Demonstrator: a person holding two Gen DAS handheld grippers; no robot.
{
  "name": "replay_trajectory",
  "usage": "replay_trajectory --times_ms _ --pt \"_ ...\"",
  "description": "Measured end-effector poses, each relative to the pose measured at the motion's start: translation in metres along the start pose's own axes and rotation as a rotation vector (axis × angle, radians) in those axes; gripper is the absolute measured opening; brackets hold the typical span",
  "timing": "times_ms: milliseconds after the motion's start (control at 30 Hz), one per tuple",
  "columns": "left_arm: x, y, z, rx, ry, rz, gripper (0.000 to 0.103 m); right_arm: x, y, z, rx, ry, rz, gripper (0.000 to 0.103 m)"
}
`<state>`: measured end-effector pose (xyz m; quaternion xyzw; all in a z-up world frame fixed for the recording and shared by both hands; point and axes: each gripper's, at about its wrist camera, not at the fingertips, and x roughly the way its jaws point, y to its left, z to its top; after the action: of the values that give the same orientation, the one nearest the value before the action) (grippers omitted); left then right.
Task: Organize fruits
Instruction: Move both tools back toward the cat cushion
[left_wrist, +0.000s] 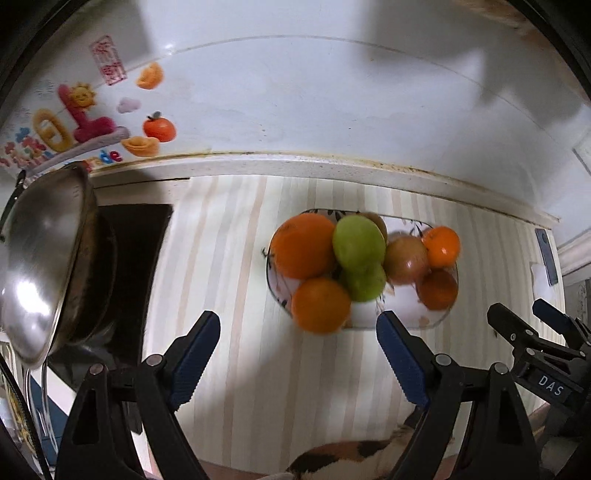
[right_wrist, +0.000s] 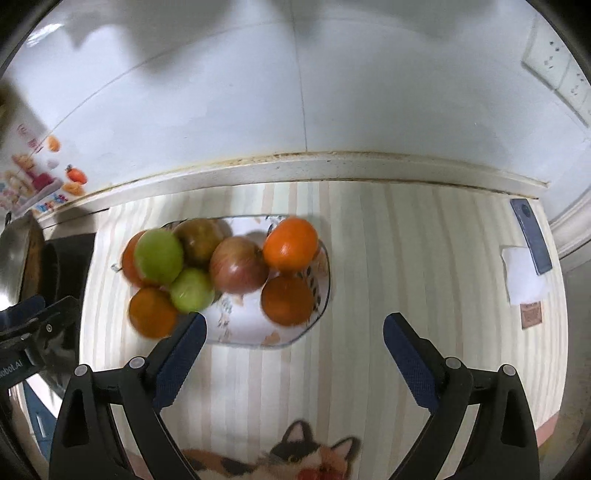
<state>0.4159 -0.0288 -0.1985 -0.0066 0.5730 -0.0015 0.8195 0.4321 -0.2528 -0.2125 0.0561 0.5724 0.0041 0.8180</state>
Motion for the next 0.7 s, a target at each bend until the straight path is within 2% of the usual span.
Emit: replay_trajectory --times_ms 400,700 --pt "-0.091 -0.008 -0.047 0.046 -0.148 -0.041 0.087 -0.114 0.010 -0.053 -0.008 -0.167 -0.004 0.099" --pt "-0.128 -0.003 -0.069 0.051 -0.187 -0.054 0.087 -0.171 0.022 -0.078 -0.021 -0.231 0.010 0.099"
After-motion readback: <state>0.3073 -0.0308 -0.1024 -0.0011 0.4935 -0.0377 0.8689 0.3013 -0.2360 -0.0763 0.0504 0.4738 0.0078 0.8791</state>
